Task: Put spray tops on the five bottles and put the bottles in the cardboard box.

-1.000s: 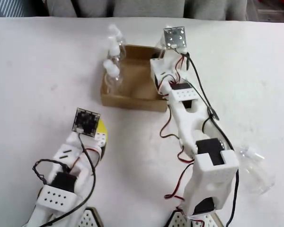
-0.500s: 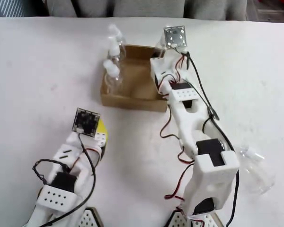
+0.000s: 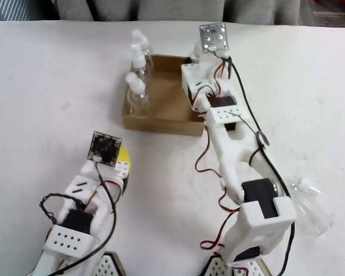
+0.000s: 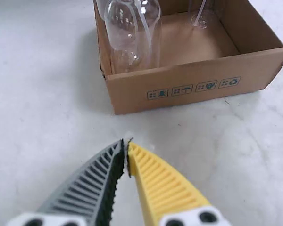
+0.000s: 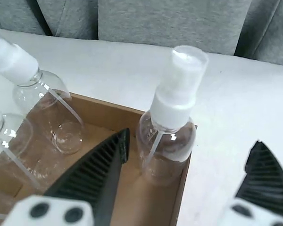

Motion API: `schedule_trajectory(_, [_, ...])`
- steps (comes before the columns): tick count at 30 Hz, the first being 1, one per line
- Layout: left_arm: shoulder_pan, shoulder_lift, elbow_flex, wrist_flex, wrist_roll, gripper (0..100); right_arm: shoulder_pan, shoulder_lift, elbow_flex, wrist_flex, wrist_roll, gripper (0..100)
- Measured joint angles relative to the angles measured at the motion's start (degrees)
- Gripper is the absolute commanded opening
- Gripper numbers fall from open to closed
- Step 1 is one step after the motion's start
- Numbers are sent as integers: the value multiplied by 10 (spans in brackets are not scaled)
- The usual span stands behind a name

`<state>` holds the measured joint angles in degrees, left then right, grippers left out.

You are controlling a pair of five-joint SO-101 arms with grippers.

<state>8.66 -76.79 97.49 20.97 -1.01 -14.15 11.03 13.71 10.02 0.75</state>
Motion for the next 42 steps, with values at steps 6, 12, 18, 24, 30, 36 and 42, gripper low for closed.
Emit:
schedule_trajectory(6, [0,0,0,0,-11,24,1,-30,0,27,0,343])
schedule_trajectory(12, [0,0,0,0,-33,24,1,-82,0,72,0,343])
schedule_trajectory(18, [0,0,0,0,-33,24,1,-141,0,144,0,343])
schedule_trajectory(24, [0,0,0,0,-33,24,7,-207,0,278,0,343])
schedule_trajectory(30, [0,0,0,0,-33,24,57,-259,0,405,0,342])
schedule_trajectory(36, [0,0,0,0,-33,24,138,-287,0,534,0,341])
schedule_trajectory(42, [0,0,0,0,-33,24,241,-297,0,656,73,341])
